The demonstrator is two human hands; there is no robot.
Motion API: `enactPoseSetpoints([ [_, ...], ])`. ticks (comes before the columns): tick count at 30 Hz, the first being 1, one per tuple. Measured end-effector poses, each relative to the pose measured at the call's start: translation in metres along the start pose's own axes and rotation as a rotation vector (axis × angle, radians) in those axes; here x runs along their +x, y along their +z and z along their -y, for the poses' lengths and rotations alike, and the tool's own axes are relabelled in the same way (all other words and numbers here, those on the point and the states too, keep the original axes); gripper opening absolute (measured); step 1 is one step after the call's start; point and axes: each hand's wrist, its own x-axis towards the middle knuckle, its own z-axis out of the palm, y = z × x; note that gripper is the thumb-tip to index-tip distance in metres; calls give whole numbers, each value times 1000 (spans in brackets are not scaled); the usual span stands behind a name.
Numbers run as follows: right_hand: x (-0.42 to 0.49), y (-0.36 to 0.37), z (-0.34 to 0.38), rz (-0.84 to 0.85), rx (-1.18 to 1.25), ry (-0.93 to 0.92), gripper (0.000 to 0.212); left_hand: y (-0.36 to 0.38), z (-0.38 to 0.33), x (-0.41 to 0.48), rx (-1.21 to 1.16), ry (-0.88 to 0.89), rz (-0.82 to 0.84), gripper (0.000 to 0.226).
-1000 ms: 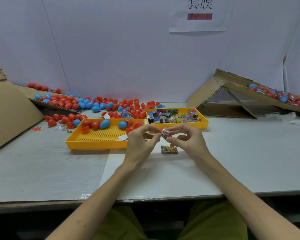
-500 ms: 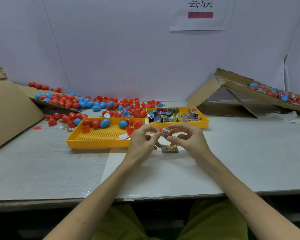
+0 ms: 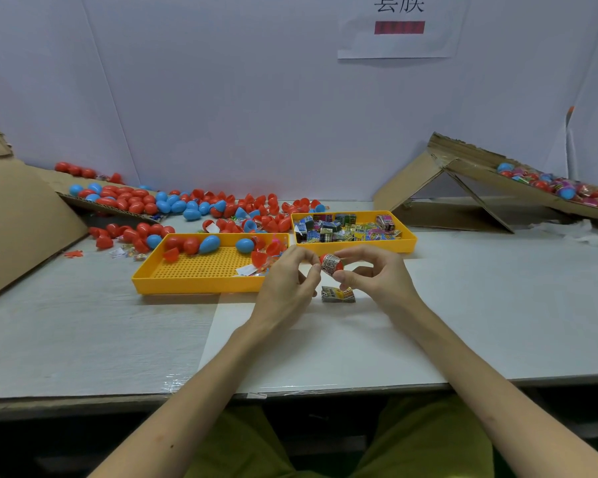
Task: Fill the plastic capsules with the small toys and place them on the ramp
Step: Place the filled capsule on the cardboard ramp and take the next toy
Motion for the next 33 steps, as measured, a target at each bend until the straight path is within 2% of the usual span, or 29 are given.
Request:
enactPoseSetpoints([
  [14,0,0,0,29,22,8,25,0,-4,-2,24,-39,2,14],
  [19,1,0,-2,35,22,21,31,1,-2,0,16,-56,18,15],
  [33,1,1,-2,36,84,22,25,0,-3,-2,1,-34,-13,16],
])
